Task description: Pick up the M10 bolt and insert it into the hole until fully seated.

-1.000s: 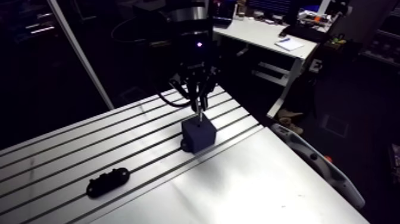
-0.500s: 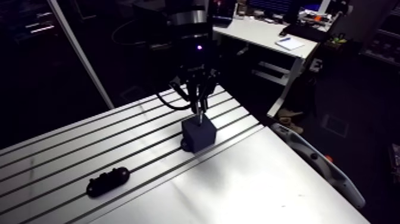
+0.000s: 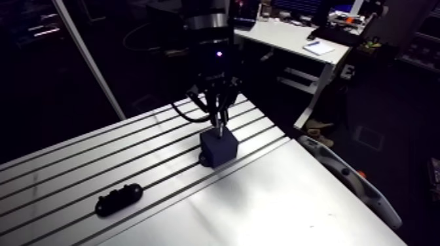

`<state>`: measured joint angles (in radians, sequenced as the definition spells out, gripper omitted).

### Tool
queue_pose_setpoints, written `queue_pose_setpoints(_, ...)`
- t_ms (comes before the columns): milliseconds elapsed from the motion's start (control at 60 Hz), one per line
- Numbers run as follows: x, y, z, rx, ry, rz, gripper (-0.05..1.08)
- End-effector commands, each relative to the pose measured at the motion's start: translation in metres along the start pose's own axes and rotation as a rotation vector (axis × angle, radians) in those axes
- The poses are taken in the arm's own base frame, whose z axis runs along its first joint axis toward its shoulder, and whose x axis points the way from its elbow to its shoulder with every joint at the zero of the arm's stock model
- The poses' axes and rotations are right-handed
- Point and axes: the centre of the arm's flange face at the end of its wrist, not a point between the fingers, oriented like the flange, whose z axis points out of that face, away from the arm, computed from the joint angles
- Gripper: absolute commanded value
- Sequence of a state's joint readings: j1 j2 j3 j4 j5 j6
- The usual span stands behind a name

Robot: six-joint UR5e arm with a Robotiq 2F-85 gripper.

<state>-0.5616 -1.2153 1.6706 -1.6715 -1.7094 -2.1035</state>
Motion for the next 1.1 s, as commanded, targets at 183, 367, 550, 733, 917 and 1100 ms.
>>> queue_pose_setpoints(183,0.0006,-0.0002,0.0023,0.000,0.001,0.000,1.07)
queue_pose_setpoints(367,0.0008,-0.0006,0.0057,0.002,-0.001,-0.001,1.07)
queue_pose_setpoints(550,0.0014,-0.0003,0.0057,0.002,-0.001,-0.001,1.07)
queue_pose_setpoints(733,0.0015,-0.0002,0.0056,0.001,0.000,-0.001,1.07)
queue_pose_setpoints(917,0.0014,-0.0001,0.0056,0.000,-0.001,-0.001,1.07)
queue_pose_setpoints(1100,0.0020,0.0000,0.0062,0.001,0.000,-0.001,1.07)
